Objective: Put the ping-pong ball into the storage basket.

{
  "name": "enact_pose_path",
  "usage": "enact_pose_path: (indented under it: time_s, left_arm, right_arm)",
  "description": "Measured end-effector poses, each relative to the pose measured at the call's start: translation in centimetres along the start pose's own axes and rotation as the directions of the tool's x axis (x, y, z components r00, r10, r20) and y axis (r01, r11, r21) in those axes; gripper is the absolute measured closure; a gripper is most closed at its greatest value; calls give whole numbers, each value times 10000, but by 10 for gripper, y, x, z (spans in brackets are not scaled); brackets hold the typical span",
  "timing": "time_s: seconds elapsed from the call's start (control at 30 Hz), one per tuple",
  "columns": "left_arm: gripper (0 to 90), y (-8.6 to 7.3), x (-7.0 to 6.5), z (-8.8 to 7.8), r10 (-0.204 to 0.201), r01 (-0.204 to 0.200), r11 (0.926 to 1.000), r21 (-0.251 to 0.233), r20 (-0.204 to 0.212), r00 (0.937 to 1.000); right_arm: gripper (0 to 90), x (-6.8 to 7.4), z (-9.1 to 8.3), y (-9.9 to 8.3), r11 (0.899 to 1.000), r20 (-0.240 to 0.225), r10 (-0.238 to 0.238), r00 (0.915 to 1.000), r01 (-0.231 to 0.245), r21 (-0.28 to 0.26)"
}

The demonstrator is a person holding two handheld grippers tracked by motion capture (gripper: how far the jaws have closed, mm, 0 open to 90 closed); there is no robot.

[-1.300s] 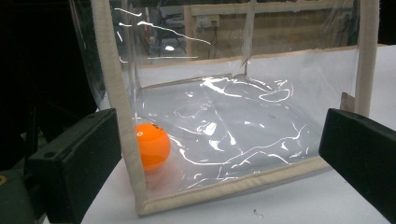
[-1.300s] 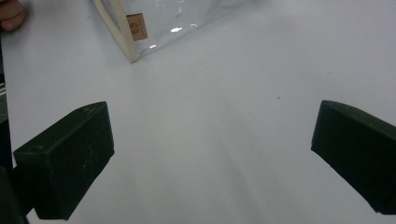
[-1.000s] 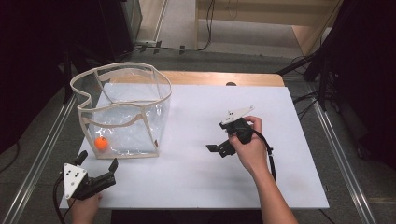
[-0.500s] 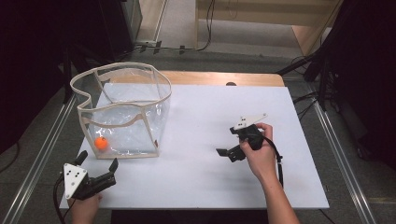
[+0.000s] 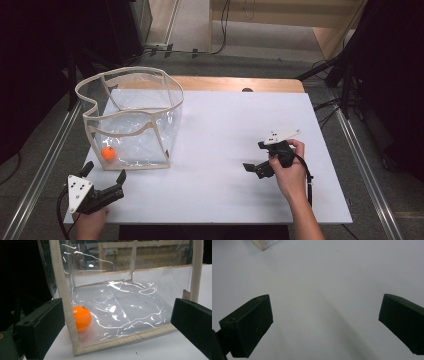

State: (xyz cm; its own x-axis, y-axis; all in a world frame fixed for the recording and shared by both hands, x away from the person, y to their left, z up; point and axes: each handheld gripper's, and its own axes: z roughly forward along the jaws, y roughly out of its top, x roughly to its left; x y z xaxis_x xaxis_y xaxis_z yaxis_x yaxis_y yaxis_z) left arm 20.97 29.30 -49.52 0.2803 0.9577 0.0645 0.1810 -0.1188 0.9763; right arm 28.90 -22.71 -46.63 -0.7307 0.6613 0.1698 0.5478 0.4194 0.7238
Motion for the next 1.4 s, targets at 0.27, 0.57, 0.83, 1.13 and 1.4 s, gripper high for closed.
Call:
enact_pose_path:
  time_s: [0.27, 0.57, 0.83, 1.13, 1.4]
  left_arm:
    - [0, 0, 0, 0, 26, -26, 10000, 8, -14, 10000]
    - [0, 0, -1, 0, 99, -99, 9999, 34, -22, 9999]
    - [0, 0, -1, 0, 100, -100, 9999, 31, -28, 9999]
    - [0, 0, -1, 0, 101, -101, 9999, 36, -31, 9999]
    - [0, 0, -1, 0, 105, -105, 9999, 25, -47, 9999]
  right_arm:
    - [0, -3, -11, -11, 9996, 227, 197, 9995, -192, -203]
    - [0, -7, -23, -25, 9987, 436, 391, 9983, -376, -348]
    - [0, -11, -37, -41, 9963, 637, 699, 9955, -665, -540]
    - [0, -14, -50, -57, 9924, 893, 978, 9912, -904, -839]
    - [0, -17, -58, -73, 9887, 1007, 1213, 9875, -1112, -1006]
